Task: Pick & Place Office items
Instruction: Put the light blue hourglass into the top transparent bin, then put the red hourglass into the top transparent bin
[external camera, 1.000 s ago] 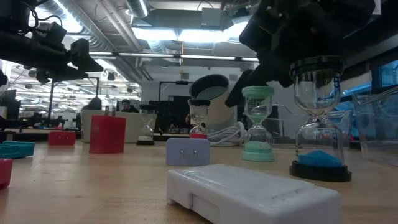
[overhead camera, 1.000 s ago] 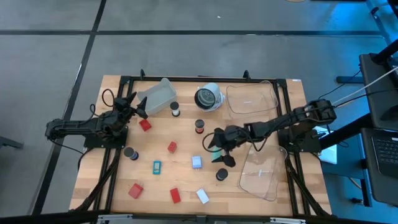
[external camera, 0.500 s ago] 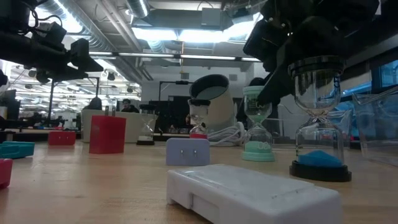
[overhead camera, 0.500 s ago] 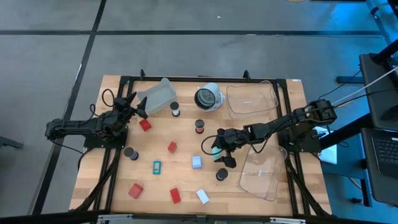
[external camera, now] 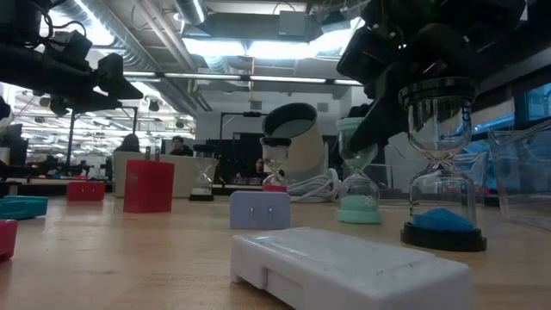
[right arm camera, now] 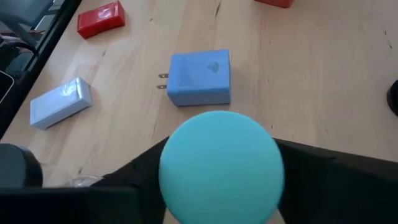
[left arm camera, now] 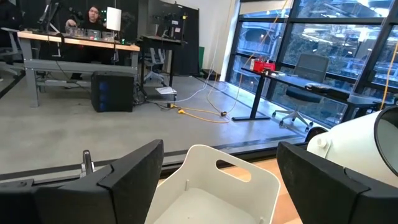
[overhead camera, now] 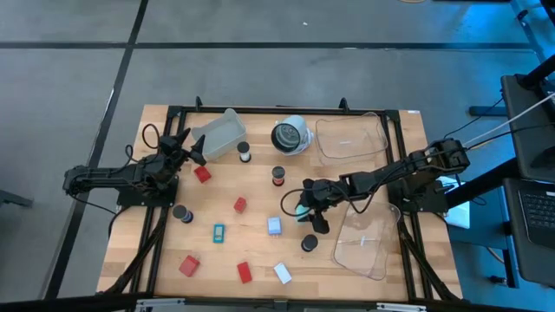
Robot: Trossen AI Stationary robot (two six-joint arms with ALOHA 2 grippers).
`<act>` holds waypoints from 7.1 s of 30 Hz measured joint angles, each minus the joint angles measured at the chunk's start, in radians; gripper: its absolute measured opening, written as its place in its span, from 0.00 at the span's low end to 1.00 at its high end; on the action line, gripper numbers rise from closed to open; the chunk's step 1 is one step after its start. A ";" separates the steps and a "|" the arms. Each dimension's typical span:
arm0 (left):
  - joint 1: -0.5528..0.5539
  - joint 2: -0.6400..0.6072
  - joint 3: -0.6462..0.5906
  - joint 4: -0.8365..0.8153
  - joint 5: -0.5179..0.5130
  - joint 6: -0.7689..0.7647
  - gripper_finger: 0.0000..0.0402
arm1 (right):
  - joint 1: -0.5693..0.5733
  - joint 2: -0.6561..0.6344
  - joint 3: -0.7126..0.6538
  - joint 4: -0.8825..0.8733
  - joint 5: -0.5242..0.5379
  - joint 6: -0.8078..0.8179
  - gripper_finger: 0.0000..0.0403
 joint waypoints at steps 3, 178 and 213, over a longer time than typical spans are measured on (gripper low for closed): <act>0.000 0.000 0.000 0.000 0.000 0.000 0.77 | -0.001 0.000 0.000 0.000 0.000 0.005 0.47; 0.000 0.058 0.000 0.028 0.244 0.016 0.77 | -0.131 0.068 0.135 0.009 0.457 0.184 0.90; 0.000 0.058 0.000 0.028 0.243 0.018 0.77 | -0.132 0.068 0.135 0.099 0.316 0.068 0.94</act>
